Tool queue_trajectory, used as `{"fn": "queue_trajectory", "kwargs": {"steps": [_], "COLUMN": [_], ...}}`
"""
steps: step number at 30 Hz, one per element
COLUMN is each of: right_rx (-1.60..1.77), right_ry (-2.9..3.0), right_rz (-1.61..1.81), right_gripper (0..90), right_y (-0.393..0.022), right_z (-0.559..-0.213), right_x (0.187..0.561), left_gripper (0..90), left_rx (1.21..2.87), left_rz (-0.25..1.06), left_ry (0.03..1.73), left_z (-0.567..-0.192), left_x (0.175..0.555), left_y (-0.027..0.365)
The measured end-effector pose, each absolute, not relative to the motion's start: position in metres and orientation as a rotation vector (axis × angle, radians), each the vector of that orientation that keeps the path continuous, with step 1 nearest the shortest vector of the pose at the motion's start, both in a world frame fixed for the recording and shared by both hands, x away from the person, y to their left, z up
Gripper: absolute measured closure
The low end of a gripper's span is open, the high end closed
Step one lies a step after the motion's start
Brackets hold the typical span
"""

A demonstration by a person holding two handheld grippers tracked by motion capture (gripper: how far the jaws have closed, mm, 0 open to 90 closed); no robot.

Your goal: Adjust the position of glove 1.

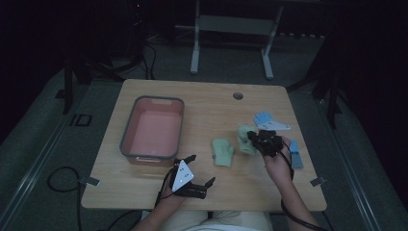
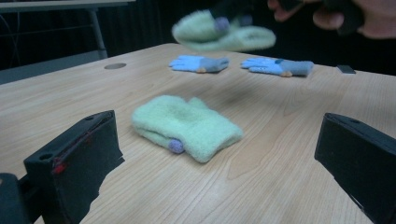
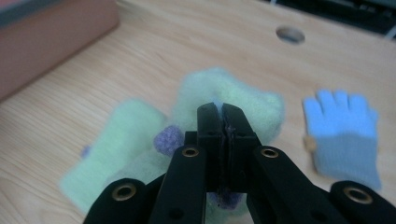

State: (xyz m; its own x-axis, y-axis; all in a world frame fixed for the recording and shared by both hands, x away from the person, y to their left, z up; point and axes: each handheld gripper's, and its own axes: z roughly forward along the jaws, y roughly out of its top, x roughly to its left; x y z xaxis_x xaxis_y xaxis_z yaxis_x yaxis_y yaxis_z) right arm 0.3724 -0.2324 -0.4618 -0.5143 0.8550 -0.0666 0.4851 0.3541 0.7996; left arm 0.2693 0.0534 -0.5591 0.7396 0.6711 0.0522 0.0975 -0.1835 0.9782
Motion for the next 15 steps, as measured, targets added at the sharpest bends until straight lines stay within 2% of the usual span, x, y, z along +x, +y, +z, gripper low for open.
{"fn": "queue_trajectory", "kwargs": {"steps": [7, 15], "right_rx": [1.085, 1.052], "right_ry": [2.193, 2.271], "right_rz": [1.082, 1.071], "right_gripper": [87.3, 87.4], "right_y": [-0.193, -0.168], "right_z": [-0.452, -0.470], "right_x": [0.368, 0.366], "left_gripper": [0.0, 0.0], "left_rx": [1.701, 1.701], "left_rz": [0.573, 0.575], "left_ry": [0.614, 0.608], "left_z": [-0.559, -0.559], "left_x": [0.269, 0.269], "left_y": [0.054, 0.054]}}
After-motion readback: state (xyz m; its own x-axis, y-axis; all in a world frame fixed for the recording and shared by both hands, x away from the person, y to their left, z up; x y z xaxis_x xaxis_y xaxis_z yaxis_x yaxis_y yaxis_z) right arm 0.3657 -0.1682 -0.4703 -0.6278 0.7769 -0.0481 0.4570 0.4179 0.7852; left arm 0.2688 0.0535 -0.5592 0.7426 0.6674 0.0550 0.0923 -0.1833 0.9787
